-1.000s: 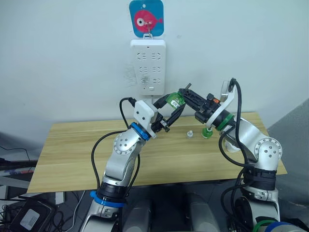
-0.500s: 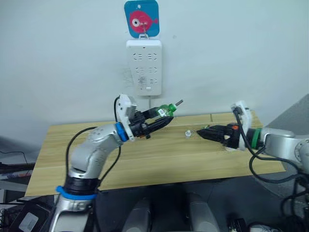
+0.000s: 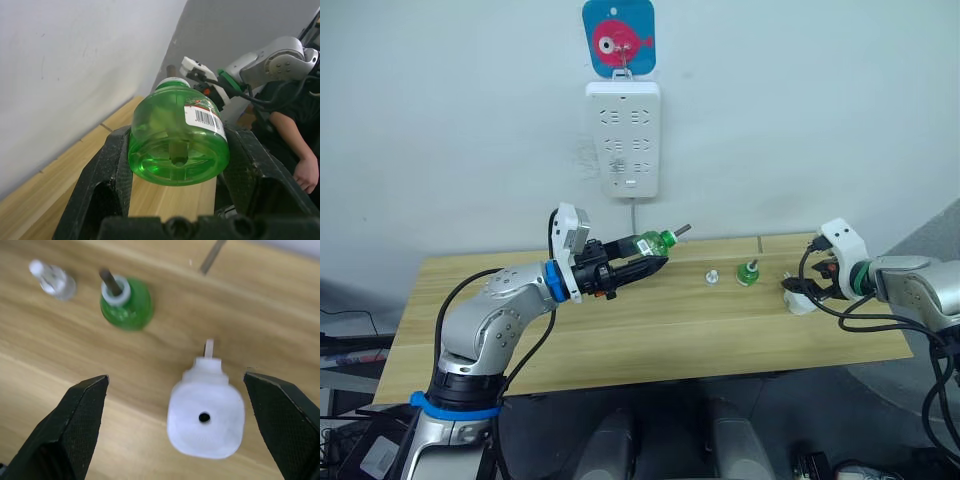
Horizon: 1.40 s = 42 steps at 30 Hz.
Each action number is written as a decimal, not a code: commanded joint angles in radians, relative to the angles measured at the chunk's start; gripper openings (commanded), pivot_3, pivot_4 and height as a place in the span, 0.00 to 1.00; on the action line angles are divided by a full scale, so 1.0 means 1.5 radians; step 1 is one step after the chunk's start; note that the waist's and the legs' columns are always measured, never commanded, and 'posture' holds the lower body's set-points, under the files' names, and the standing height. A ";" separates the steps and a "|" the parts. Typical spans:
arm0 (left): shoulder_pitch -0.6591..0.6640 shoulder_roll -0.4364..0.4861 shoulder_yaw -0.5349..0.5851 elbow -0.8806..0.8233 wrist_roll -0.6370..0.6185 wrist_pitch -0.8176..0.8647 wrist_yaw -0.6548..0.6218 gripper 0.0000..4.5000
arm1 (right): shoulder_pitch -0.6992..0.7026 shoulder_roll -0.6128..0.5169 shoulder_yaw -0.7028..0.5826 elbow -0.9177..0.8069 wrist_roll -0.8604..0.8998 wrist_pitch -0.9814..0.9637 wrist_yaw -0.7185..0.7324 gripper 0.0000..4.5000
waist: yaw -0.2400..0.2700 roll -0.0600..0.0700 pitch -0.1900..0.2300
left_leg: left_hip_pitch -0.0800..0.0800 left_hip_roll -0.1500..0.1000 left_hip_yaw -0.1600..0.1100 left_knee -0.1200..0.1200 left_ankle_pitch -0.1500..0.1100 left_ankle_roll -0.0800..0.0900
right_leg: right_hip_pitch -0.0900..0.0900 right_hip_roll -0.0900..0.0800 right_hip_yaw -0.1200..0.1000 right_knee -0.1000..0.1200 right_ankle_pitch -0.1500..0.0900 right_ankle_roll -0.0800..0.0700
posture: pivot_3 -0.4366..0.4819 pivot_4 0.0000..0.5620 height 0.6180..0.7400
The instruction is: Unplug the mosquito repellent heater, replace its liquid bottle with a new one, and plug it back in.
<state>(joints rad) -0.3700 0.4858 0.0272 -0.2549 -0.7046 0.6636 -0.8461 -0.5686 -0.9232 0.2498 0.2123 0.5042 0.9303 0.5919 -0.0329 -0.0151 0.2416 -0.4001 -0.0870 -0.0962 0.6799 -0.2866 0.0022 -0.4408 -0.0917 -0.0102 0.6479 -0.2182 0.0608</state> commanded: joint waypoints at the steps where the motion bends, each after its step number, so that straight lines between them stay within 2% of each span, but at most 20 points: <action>1: 0.007 0.004 0.014 -0.037 -0.010 -0.006 0.005 0.51 | -0.018 0.007 -0.001 0.036 -0.054 -0.015 0.034 1.00 | 0.002 0.000 0.000 | 0.000 0.000 0.000 0.000 0.000 0.000 | 0.000 0.000 0.000 0.000 0.000 0.000 | 0.44 0.41 1.00; 16: 0.016 0.019 0.003 -0.050 -0.008 0.002 -0.006 0.51 | -0.082 0.081 0.002 0.243 -0.207 -0.065 0.130 1.00 | 0.003 0.000 0.000 | 0.000 0.000 0.000 0.000 0.000 0.000 | 0.000 0.000 0.000 0.000 0.000 0.000 | 0.44 0.45 1.00; 24: 0.022 0.021 0.005 -0.064 -0.019 0.017 -0.004 0.51 | -0.098 0.102 0.001 0.296 -0.251 -0.091 0.163 1.00 | 0.002 0.000 0.000 | 0.000 0.000 0.000 0.000 0.000 0.000 | 0.000 0.000 0.000 0.000 0.000 0.000 | 0.44 0.46 1.00; 27: 0.021 0.023 0.002 -0.066 -0.017 0.019 -0.007 0.51 | -0.100 0.109 -0.001 0.316 -0.268 -0.102 0.164 0.86 | 0.002 0.000 0.000 | 0.000 0.000 0.000 0.000 0.000 0.000 | 0.000 0.000 0.000 0.000 0.000 0.000 | 0.44 0.47 1.00; 29: 0.022 0.023 0.003 -0.067 -0.017 0.019 -0.007 0.51 | -0.101 0.111 -0.006 0.326 -0.276 -0.110 0.167 0.71 | 0.002 0.000 0.000 | 0.000 0.000 0.000 0.000 0.000 0.000 | 0.000 0.000 0.000 0.000 0.000 0.000 | 0.44 0.47 1.00; 30: 0.023 0.023 0.003 -0.068 -0.018 0.019 -0.007 0.51 | -0.101 0.111 -0.009 0.329 -0.279 -0.112 0.170 0.66 | 0.001 0.000 0.000 | 0.001 0.000 0.000 0.000 0.000 0.000 | 0.001 0.000 0.000 0.000 0.000 0.000 | 0.44 0.47 1.00; 35: 0.028 0.025 0.005 -0.074 -0.021 0.020 -0.006 0.51 | -0.092 0.092 -0.023 0.296 -0.274 -0.098 0.207 0.66 | 0.002 0.000 0.001 | 0.000 0.000 0.000 0.000 0.000 0.000 | 0.001 0.000 0.000 0.000 0.000 0.000 | 0.44 0.48 1.00; 38: 0.034 0.034 0.006 -0.079 -0.027 0.026 -0.015 0.51 | -0.076 0.056 -0.030 0.211 -0.247 -0.033 0.256 0.66 | 0.002 0.000 0.001 | 0.000 0.000 0.000 0.000 0.000 0.000 | 0.001 0.000 0.000 0.000 0.000 0.000 | 0.44 0.47 1.00; 42: 0.044 0.055 0.001 -0.086 -0.048 0.038 -0.052 0.51 | -0.071 -0.020 -0.041 0.045 -0.139 0.101 0.403 0.66 | 0.002 0.001 0.002 | 0.000 0.000 0.000 0.000 0.000 0.000 | 0.001 0.000 0.000 -0.001 0.000 0.000 | 0.43 0.47 1.00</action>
<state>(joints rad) -0.3061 0.5580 0.0275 -0.3413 -0.7447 0.7189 -0.8929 -0.6647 -0.9185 0.2216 0.3829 0.2169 1.0031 1.1032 -0.0295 -0.0133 0.2441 -0.4002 -0.0858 -0.0965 0.6797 -0.2868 0.0022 -0.4401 -0.0921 -0.0102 0.6463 -0.2182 0.0605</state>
